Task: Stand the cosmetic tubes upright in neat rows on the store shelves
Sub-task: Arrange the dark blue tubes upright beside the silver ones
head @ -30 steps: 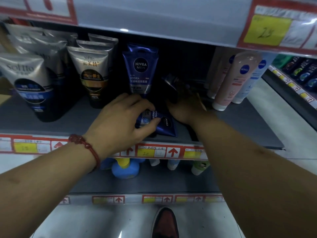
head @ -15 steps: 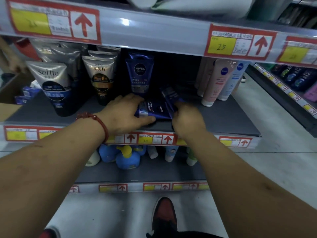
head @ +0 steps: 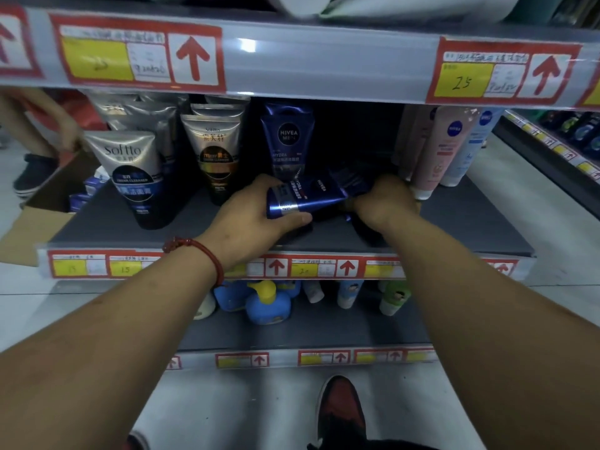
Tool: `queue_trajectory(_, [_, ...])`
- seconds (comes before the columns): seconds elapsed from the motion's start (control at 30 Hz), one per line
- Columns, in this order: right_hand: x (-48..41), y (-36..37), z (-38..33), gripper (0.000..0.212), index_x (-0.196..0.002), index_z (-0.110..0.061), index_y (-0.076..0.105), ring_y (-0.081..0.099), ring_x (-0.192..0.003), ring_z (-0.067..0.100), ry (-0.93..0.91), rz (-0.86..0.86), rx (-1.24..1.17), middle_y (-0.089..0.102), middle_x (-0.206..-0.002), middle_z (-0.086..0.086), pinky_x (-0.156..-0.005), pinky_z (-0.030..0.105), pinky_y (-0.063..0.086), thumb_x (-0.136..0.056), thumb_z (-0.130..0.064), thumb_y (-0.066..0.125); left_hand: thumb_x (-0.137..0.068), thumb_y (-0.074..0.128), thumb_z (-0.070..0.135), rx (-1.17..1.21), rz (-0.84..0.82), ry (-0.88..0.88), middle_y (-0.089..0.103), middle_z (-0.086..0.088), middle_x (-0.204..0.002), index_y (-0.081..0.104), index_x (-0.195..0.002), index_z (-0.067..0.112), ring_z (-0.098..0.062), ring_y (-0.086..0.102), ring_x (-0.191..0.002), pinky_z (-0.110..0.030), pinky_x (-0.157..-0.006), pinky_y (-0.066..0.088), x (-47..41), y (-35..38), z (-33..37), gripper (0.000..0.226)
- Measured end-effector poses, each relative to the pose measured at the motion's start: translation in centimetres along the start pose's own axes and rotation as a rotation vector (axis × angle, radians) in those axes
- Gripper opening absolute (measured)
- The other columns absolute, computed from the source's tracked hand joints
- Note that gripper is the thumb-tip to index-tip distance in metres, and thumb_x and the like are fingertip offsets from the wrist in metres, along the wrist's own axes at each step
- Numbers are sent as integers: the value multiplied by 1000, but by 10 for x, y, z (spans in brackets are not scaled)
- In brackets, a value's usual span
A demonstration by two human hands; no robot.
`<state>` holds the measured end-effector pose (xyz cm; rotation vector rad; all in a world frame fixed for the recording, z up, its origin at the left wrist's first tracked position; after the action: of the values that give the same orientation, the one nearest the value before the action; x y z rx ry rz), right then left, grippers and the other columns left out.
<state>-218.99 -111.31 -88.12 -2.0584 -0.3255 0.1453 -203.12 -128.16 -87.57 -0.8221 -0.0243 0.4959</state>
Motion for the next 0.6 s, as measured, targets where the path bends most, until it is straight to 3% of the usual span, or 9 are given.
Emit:
queue_trajectory(0.1, [3, -8, 2, 56, -116, -8, 65, 63, -105, 30, 9, -5, -212, 66, -117, 10, -86, 36, 55, -69, -31, 87, -69, 88, 47, 128, 107, -65, 56, 17, -103, 44, -123, 24, -3, 58, -91, -21, -74, 45, 1, -10, -4, 73])
queue_trajectory(0.23, [15, -28, -2, 35, -106, -6, 72, 66, -96, 27, -56, 81, -383, 70, -101, 8, -84, 41, 58, -73, -13, 83, -75, 85, 35, 351, 119, -119, 62, 8, -118, 44, -131, 23, -9, 62, -103, -24, -86, 46, 1, -7, -6, 71])
queue_trajectory(0.37, [28, -43, -8, 33, -109, -11, 72, 68, -86, 26, -102, 115, -579, 72, -99, 10, -73, 41, 60, -77, -14, 80, -83, 72, 22, 472, 74, -164, 65, -1, -121, 53, -130, 20, -18, 63, -109, -28, -89, 48, 1, -8, -7, 50])
queue_trajectory(0.43, [31, -52, -14, 36, -113, -11, 70, 63, -68, 18, -115, 89, -646, 70, -94, 8, -53, 25, 55, -79, -16, 80, -85, 77, 16, 451, 21, -103, 70, 0, -115, 58, -129, 19, -14, 66, -106, -28, -92, 52, 2, -12, -5, 48])
queue_trajectory(0.47, [32, -57, -19, 38, -114, -10, 69, 57, -62, 13, -142, 93, -631, 68, -90, 7, -50, 21, 48, -79, -18, 81, -83, 80, 17, 419, -5, -70, 71, 2, -113, 61, -128, 19, -12, 67, -103, -27, -92, 53, 3, -15, -4, 49])
queue_trajectory(0.6, [37, -66, -33, 30, -105, -9, 71, 51, -58, 8, -214, 58, -628, 63, -73, -1, -58, 24, 41, -79, -20, 80, -75, 86, 12, 438, -32, -47, 74, 0, -106, 67, -120, 20, -9, 71, -88, -25, -83, 58, 4, -27, -9, 49])
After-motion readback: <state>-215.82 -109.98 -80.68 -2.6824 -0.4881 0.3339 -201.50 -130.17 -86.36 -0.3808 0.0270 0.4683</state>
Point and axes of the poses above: each hand's wrist, its own x-axis away from the middle knuckle, its own y-axis out of the palm, z = x × y, the point moved 7 cm from there along -x, towards the middle knuckle
